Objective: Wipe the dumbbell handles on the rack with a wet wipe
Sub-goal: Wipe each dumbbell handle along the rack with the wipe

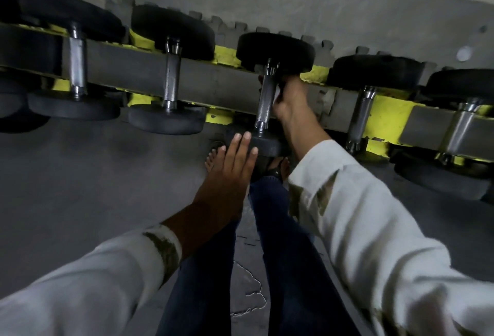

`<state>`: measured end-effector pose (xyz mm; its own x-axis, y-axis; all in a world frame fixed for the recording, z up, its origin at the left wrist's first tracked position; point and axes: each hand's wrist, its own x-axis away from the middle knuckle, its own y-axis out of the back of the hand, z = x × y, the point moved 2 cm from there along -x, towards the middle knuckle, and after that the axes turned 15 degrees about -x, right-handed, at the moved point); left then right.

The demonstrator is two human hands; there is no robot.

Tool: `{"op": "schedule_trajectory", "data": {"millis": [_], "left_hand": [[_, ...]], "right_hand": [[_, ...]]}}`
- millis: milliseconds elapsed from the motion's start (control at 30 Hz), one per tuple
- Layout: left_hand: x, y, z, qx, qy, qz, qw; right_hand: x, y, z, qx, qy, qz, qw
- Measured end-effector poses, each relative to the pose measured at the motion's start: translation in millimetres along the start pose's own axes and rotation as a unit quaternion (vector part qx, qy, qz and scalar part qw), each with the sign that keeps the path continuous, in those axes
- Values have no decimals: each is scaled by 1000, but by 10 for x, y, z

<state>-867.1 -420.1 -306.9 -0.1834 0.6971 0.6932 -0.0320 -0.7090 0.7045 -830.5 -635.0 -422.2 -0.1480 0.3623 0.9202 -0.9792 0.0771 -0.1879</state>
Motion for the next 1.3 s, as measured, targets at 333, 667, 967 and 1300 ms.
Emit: {"op": "schedule_trajectory", "data": {"millis": [333,667,967,1300], "left_hand": [[-33,-111,-38,5,12,-25,1000],[-34,-166,-23,-12,12,-61,998],[-11,-109,43,-29,-16,-29,999],[-1,-131,87,-36,-29,-50,998]], "right_hand": [[498,314,-29,577,574,158,559],[563,248,110,809,359,393,250],[728,90,59,831,344,416,138],[884,-26,114,858,350,367,84]]}}
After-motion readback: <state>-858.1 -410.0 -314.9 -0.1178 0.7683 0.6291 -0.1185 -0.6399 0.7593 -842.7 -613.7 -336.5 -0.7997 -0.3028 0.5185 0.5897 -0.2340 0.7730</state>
